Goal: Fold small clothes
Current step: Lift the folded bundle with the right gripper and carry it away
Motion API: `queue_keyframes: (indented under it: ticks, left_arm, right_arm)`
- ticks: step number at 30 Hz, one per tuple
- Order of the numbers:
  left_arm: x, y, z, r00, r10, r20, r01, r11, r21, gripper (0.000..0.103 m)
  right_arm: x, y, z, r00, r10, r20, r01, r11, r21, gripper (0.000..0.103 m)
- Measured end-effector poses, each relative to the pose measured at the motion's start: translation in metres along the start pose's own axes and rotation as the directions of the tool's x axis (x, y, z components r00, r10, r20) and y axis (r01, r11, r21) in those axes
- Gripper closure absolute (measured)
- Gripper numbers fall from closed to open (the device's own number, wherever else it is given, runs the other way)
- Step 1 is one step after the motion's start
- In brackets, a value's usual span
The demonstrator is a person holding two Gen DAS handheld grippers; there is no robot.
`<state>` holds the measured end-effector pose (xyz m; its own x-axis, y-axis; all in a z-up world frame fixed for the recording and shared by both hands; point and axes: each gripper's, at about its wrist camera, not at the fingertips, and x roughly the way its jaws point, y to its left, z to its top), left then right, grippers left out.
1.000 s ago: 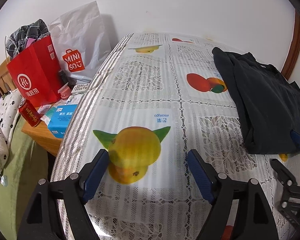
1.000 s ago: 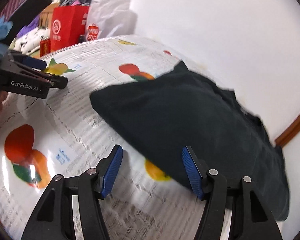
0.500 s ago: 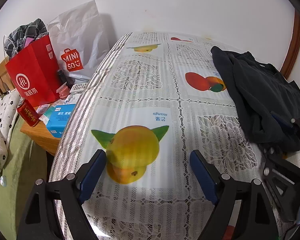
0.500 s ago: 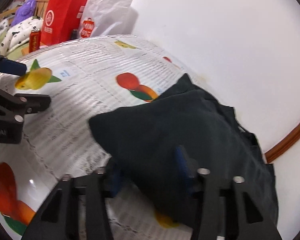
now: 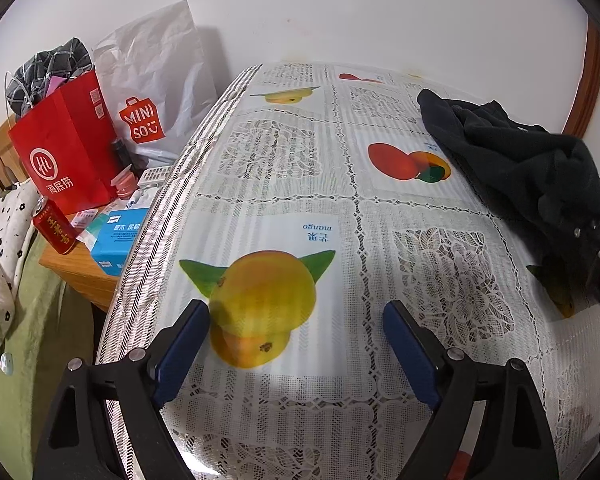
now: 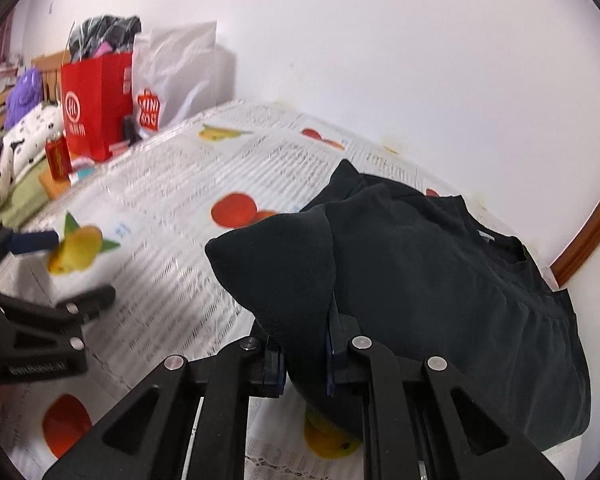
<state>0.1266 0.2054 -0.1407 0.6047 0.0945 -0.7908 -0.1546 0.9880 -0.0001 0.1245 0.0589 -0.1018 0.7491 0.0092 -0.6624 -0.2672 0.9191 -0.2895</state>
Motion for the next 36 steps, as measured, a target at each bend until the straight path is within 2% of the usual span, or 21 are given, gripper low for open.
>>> queue_keyframes:
  ticks: [5,7,11,15,17,19,22,24,26,29,30,33,36]
  left_arm:
    - [0.0,0.0,0.0,1.0,0.0,0.0,0.0,1.0,0.0,0.015]
    - [0.0,0.0,0.0,1.0,-0.001,0.0,0.001,1.0,0.0,0.015]
    - [0.001,-0.001,0.0,1.0,0.001,-0.002,-0.001,1.0,0.0,0.013]
    - [0.002,-0.001,0.0,1.0,0.013,-0.005,-0.013,1.0,-0.001,0.01]
    - [0.002,0.0,0.001,1.0,0.014,-0.006,-0.014,1.0,-0.001,0.009]
    - [0.002,0.0,0.0,1.0,0.012,-0.006,-0.012,1.0,-0.002,0.009]
    - [0.002,0.001,0.001,1.0,0.005,-0.007,-0.005,1.0,-0.004,0.009]
    - [0.002,0.002,0.001,1.0,0.003,-0.007,-0.003,1.0,-0.004,0.009]
    - [0.002,0.002,0.001,1.0,0.003,-0.007,-0.003,1.0,-0.004,0.009]
    - [0.002,0.002,0.001,1.0,0.005,-0.006,-0.005,1.0,-0.001,0.009]
    - [0.002,0.002,0.001,1.0,0.009,-0.004,-0.009,1.0,0.002,0.009]
    - [-0.001,-0.004,0.001,1.0,0.029,0.006,-0.029,0.999,0.023,0.011]
    - [-0.005,-0.017,-0.001,1.0,-0.02,-0.009,0.021,0.999,0.024,0.011]
  right_arm:
    - [-0.013,0.004,0.006,0.999,0.038,0.039,-0.038,0.999,0.02,0.09]
    - [-0.025,-0.001,0.01,0.994,0.078,0.077,-0.081,0.996,0.035,0.09]
    - [-0.058,-0.034,0.017,0.978,0.121,0.168,-0.14,0.985,0.106,0.09]
    - [-0.085,-0.108,0.012,0.957,0.099,0.271,-0.167,0.956,0.24,0.091]
    - [-0.089,-0.142,0.002,0.954,0.082,0.289,-0.174,0.935,0.309,0.091]
    - [-0.094,-0.187,-0.017,0.948,0.066,0.313,-0.197,0.891,0.409,0.091]
    - [-0.097,-0.233,-0.05,0.942,0.008,0.335,-0.188,0.841,0.508,0.091]
    - [-0.092,-0.26,-0.079,0.949,-0.031,0.315,-0.163,0.805,0.571,0.091]
    - [-0.083,-0.279,-0.105,0.96,-0.03,0.279,-0.159,0.76,0.63,0.091]
    - [-0.063,-0.301,-0.147,0.986,-0.013,0.168,-0.111,0.702,0.704,0.091]
    - [-0.059,-0.304,-0.154,0.989,-0.001,0.151,-0.108,0.694,0.712,0.091]
    - [-0.049,-0.317,-0.179,0.985,0.09,0.147,-0.169,0.66,0.732,0.088]
    - [-0.055,-0.323,-0.189,0.985,0.084,0.151,-0.167,0.671,0.722,0.075]
